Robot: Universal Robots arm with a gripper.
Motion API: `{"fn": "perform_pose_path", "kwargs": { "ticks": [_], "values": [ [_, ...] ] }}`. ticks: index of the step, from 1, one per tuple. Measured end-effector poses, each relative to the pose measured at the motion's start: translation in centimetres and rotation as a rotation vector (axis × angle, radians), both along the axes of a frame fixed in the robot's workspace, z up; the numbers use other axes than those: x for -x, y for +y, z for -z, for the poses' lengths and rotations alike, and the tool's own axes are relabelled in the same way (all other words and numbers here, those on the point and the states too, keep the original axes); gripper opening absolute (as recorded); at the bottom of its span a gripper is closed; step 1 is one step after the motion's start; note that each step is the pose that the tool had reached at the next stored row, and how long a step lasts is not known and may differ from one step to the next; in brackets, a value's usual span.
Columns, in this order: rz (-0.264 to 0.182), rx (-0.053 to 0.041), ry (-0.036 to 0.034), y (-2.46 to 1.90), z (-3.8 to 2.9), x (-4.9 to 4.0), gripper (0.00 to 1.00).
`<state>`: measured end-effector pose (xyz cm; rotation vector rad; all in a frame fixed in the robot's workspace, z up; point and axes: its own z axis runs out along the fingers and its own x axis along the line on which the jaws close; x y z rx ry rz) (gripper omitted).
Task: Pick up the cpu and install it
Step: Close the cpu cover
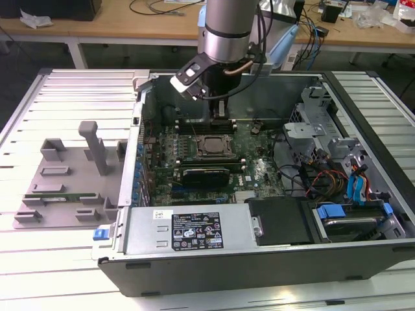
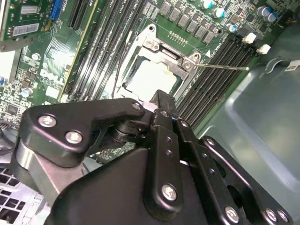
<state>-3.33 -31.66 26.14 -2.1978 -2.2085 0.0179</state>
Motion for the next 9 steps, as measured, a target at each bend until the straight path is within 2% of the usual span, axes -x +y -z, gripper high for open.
{"fn": "perform_pose_path", "kwargs": {
  "ticks": [3,9],
  "values": [
    [0.000,0.0001,0.0000,0.00,-0.29,0.00,0.11],
    [0.000,0.0000,0.0000,0.00,-1.28,0.00,0.11]
  ]
}}
